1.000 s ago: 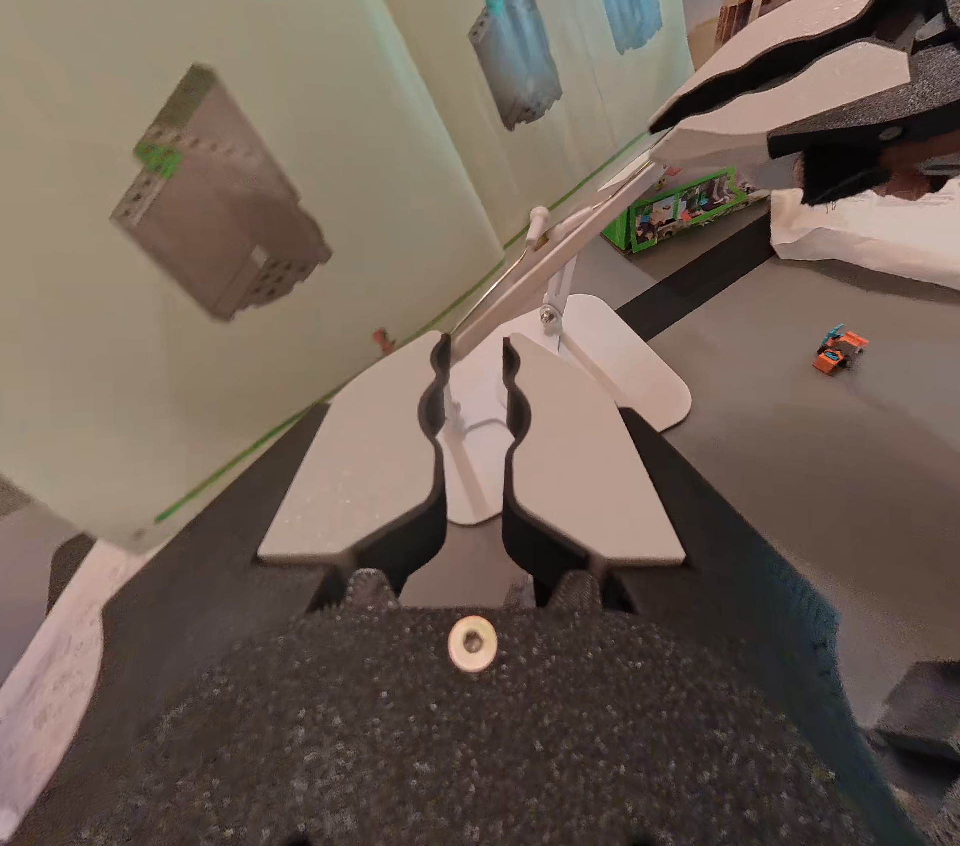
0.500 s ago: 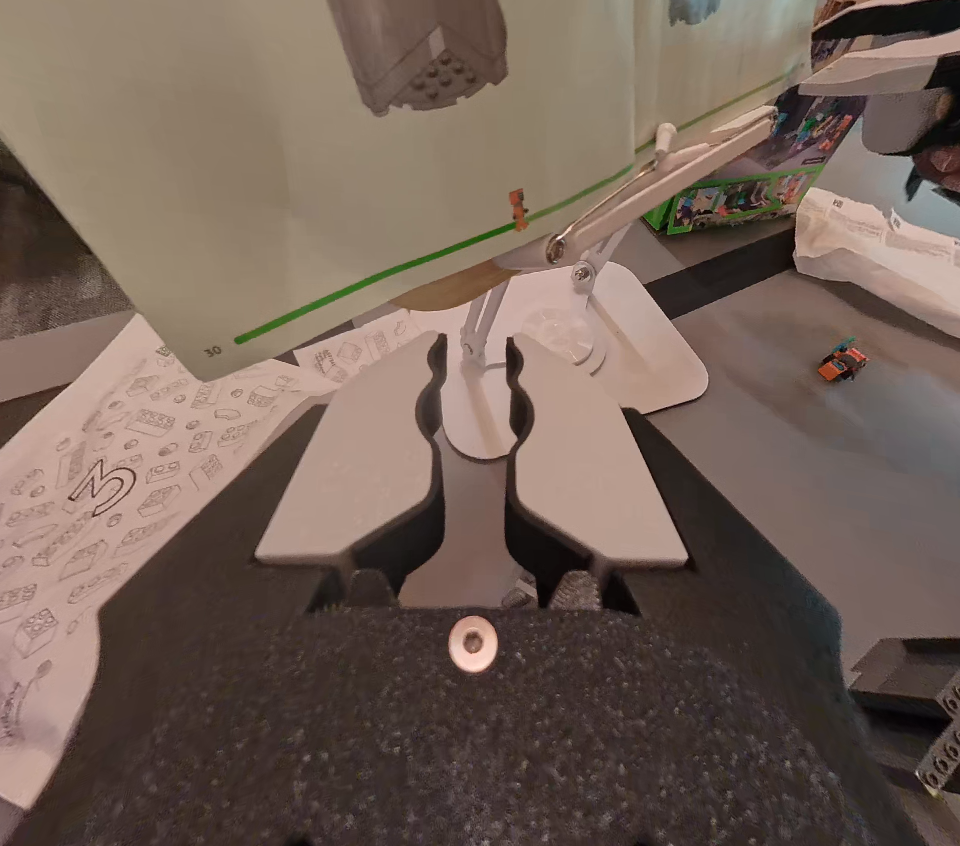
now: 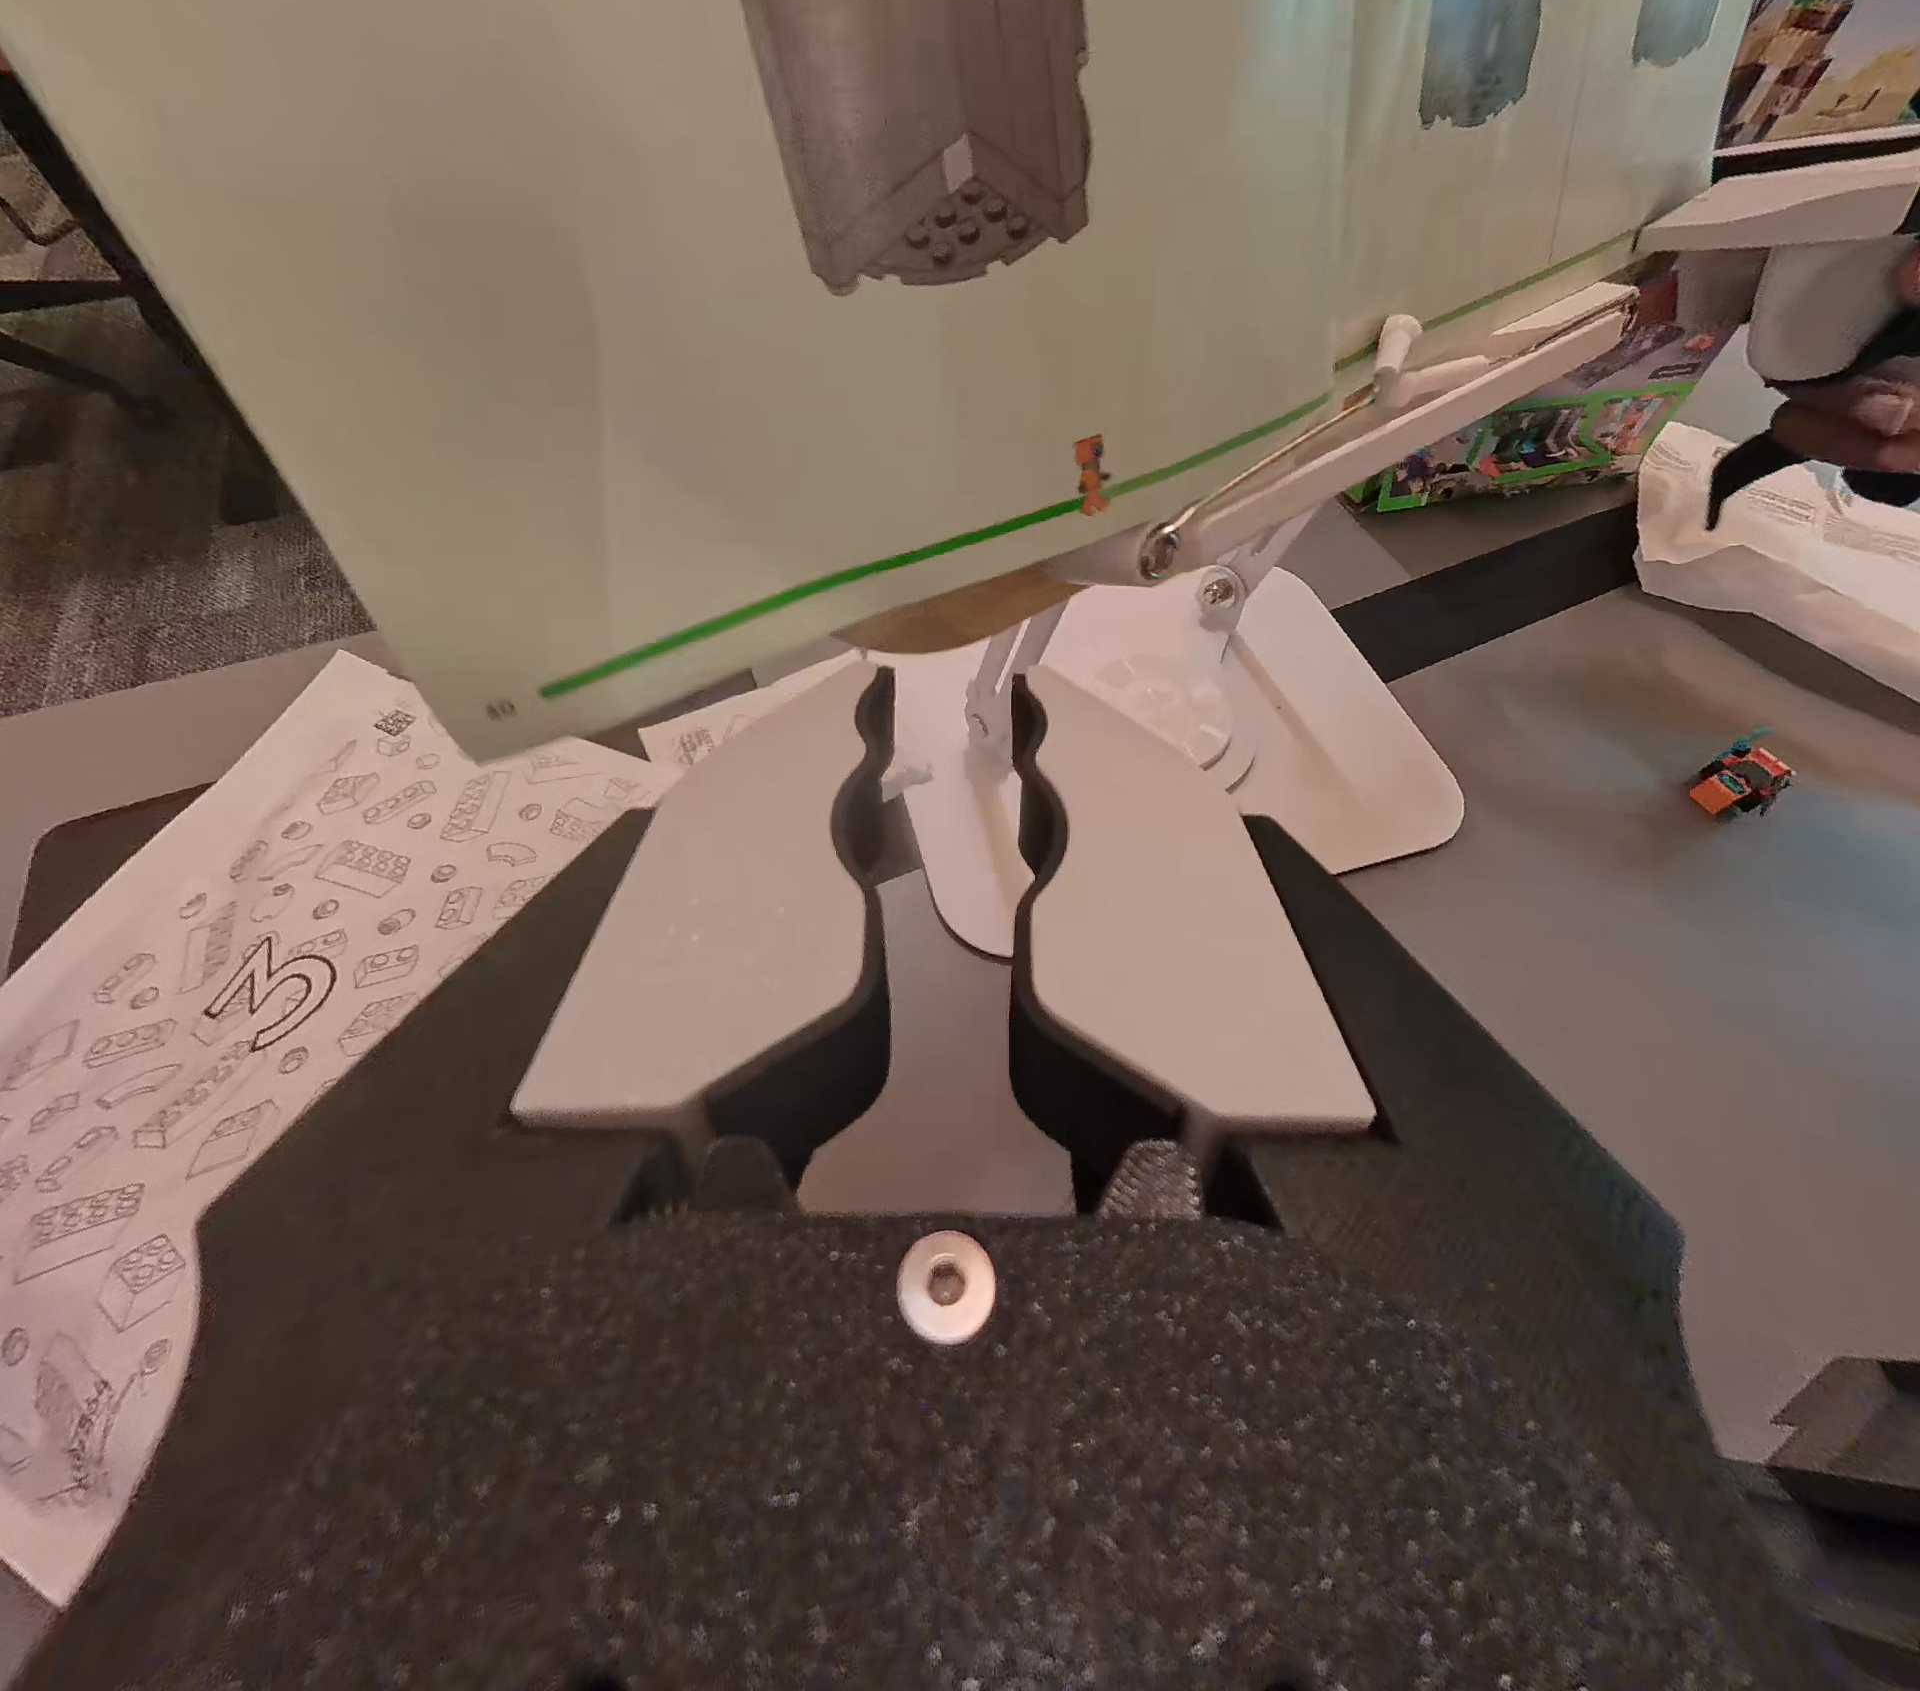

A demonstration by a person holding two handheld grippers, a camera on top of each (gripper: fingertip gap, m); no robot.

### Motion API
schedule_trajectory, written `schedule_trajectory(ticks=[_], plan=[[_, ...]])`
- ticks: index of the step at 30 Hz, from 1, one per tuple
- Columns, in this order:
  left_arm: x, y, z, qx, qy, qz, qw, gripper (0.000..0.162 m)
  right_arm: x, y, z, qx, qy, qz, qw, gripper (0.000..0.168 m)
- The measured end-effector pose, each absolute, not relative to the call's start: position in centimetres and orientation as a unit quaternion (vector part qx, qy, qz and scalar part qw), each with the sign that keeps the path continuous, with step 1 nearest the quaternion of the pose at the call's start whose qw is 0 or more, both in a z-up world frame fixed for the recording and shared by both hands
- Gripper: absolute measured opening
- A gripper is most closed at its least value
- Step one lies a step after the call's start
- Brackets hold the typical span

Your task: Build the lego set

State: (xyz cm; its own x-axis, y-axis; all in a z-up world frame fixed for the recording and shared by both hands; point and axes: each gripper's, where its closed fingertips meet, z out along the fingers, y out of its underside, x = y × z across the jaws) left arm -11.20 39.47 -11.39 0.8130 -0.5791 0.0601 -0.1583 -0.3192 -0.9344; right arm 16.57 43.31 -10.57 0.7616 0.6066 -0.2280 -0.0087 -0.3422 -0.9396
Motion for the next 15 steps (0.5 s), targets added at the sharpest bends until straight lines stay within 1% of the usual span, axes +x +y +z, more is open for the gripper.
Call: schedule_trajectory(ticks=[10, 15], plan=[[-10.7, 38.1, -10.7, -0.773, 0.249, -0.186, 0.554, 0.021, 17.0, 40.6, -10.7, -0.788, -0.187, 0.202, 0.551, 0.05], [-10.8, 37.3, -9.7, -0.756, 0.252, -0.172, 0.579, 0.018, 18.7, 38.5, -8.9, -0.785, -0.175, 0.067, 0.59, 0.054]])
